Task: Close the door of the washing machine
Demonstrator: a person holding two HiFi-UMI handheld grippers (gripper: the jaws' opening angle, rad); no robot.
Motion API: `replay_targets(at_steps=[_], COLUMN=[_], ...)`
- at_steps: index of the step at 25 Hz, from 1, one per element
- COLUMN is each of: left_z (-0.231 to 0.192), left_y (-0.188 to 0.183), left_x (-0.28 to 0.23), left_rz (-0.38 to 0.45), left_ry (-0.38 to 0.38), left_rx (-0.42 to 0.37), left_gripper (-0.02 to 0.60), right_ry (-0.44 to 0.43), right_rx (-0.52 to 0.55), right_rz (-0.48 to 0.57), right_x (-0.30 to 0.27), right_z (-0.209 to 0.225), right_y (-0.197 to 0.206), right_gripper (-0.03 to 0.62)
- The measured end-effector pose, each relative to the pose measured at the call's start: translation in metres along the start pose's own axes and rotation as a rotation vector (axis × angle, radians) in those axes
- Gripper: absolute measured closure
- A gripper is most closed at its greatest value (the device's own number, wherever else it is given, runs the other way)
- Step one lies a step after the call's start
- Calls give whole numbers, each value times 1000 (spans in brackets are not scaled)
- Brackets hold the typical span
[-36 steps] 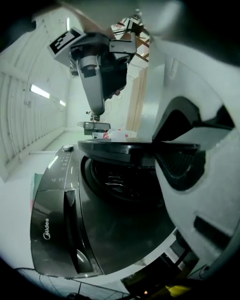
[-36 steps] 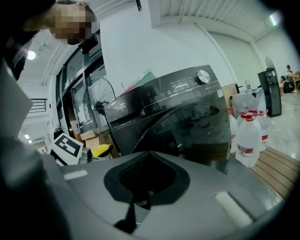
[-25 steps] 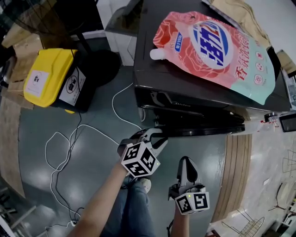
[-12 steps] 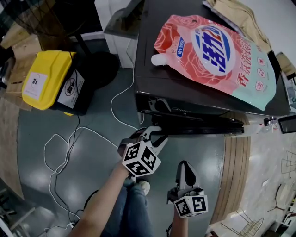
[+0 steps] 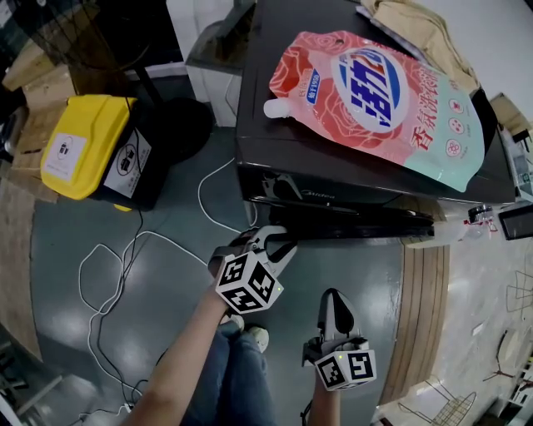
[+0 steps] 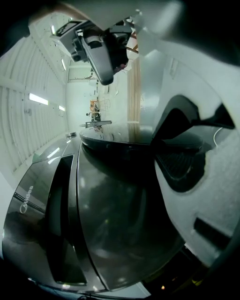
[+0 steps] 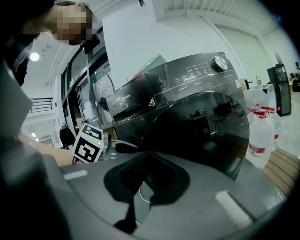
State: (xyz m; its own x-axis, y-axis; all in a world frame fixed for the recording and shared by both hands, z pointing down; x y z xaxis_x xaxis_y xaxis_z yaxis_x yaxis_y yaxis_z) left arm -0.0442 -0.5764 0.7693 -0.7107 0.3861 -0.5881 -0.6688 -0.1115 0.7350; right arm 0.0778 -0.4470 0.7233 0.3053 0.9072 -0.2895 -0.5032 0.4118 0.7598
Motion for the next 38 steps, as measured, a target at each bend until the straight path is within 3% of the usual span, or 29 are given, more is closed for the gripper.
replay_targets(at_steps=[4, 10, 14, 20, 24, 28, 38], left_z=[1, -10, -22, -55, -80, -101, -130], left_y=[1, -19, -66, -167, -231, -287, -370], left_x=[12, 71, 126, 201, 239, 268, 332], left_rz=[8, 69, 148, 288, 368, 392, 525], left_ry=[-59, -173, -243, -342, -408, -454, -571], left_rx=[6, 150, 248, 296, 281, 216, 120], left_gripper=[505, 562, 574, 574, 574, 574, 574], right_ry=[-10, -23, -37, -60, -64, -67, -66], right_rx=[7, 19, 38, 92, 125, 157, 223], right_rz=[8, 36, 80, 204, 303, 400, 598], right_x=[5, 21, 41, 76, 102, 128, 172], right_z=[-5, -32, -66, -117, -145, -166, -206], right_y=[-7, -41, -88, -182, -242, -296, -375], right_gripper=[582, 582, 582, 582, 582, 582, 582])
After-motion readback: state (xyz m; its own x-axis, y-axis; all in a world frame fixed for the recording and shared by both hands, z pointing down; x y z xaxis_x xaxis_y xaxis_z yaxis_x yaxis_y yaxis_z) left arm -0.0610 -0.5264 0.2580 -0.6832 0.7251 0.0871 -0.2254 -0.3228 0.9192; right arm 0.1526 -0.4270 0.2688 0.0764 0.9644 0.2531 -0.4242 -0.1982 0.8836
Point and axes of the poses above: the fingertips, and each gripper's own axes: x backward along the fingers, z to its right, y out of its underside, the point moved 6 cm from there along x, backward along the fingers, and after that the axes turned 14 degrees about -x, right-handed, at the moved point
